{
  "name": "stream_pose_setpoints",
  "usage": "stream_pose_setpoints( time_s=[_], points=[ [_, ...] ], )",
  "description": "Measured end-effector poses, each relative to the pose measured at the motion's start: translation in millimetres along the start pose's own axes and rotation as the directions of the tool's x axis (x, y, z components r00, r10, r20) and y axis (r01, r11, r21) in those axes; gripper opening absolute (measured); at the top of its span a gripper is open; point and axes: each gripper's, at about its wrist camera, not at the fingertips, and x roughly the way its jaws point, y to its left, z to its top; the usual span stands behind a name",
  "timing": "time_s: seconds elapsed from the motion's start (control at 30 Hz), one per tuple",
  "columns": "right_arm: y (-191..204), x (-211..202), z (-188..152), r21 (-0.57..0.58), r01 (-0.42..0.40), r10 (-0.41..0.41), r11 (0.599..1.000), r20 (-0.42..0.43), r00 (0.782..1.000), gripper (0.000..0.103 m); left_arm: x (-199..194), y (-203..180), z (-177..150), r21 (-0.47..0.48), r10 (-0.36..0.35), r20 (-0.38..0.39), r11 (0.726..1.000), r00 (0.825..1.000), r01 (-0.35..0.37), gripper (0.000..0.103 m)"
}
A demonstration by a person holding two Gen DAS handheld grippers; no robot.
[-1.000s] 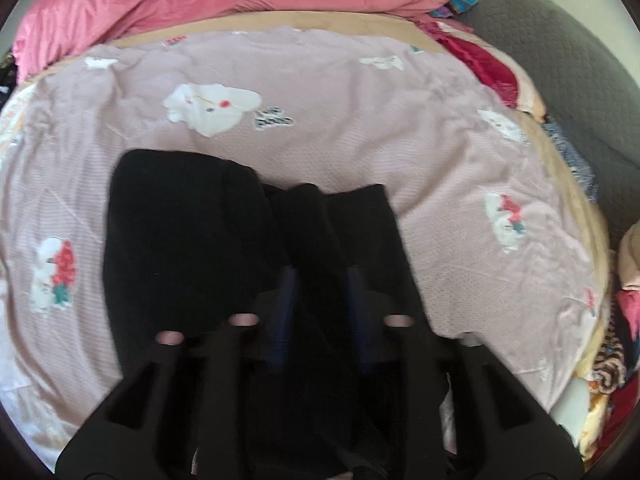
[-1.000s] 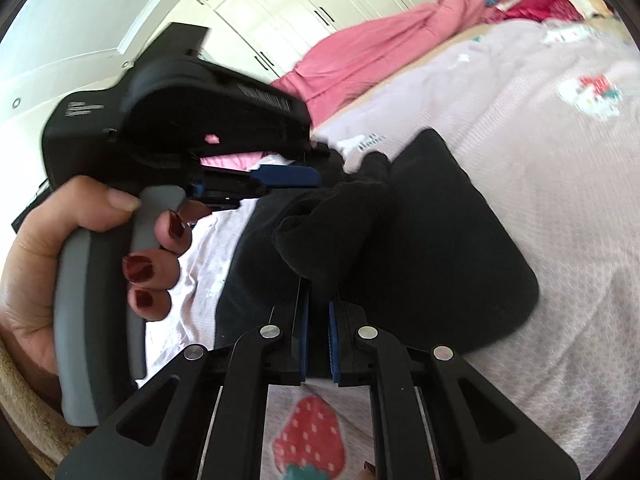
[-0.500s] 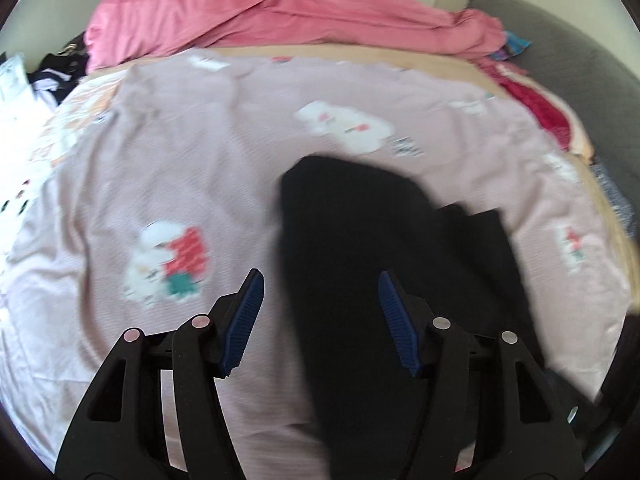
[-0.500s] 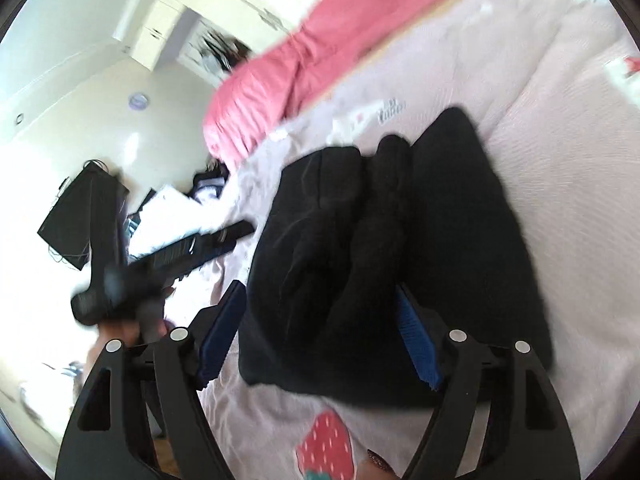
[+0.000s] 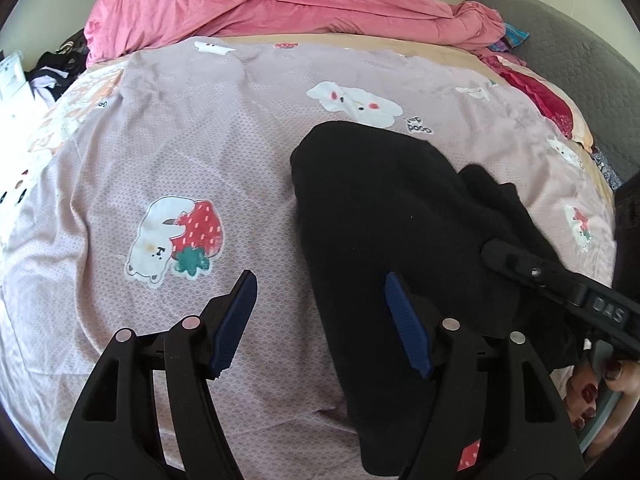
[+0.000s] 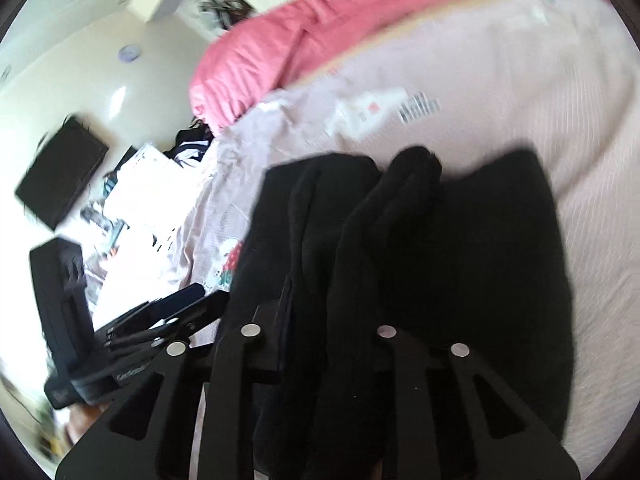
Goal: Fold small clothes
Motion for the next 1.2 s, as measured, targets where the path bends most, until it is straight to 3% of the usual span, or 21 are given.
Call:
stream_pose_setpoints(
  time_s=[0.17, 0.33, 0.53, 0.63, 0.8, 1.03, 1.1, 1.2],
  points=[
    [18, -39, -1, -0.169, 0.097, -0.074, 0.981, 0.136, 0.988, 0.019, -7, -12, -3, -0.010, -0.097, 0.001, 0.995, 0.995, 0.097, 0.062],
    [-12, -44, -11, -0.154, 0.194, -0.176, 0.969, 0.124, 0.977, 0.019, -3, -34, -12, 0.008, -0.167, -0.037, 0.986, 0.985, 0.168, 0.063],
    [-47, -29, -24, -0.062, 0.185, -0.179, 0.981, 0.086, 0.980, 0.020, 10, -58, -27, 0.059, -0.161, -0.074, 0.985, 0.984, 0.165, 0.066],
    [-49, -28, -29, -0.056, 0.202, -0.196, 0.978, 0.092, 0.976, 0.027, 11, -58, -30, 0.054, -0.163, -0.076, 0.984, 0.984, 0.168, 0.067],
    [-47, -38, -35, -0.052, 0.275, -0.269, 0.960, 0.109, 0.957, 0.050, 11, -53, -32, 0.031, -0.176, -0.077, 0.983, 0.981, 0.179, 0.069],
    [-37, -54, -49, -0.088, 0.380, -0.367, 0.921, 0.132, 0.921, 0.061, 5, -52, -37, 0.027, -0.176, -0.068, 0.984, 0.982, 0.178, 0.069],
    [-33, -57, -53, -0.102, 0.402, -0.387, 0.910, 0.138, 0.912, 0.071, 1, -51, -39, 0.025, -0.176, -0.064, 0.984, 0.982, 0.178, 0.069],
    [-27, -67, -58, -0.112, 0.421, -0.402, 0.900, 0.160, 0.902, 0.076, -4, -49, -42, 0.022, -0.177, -0.056, 0.984, 0.983, 0.178, 0.069]
  ],
)
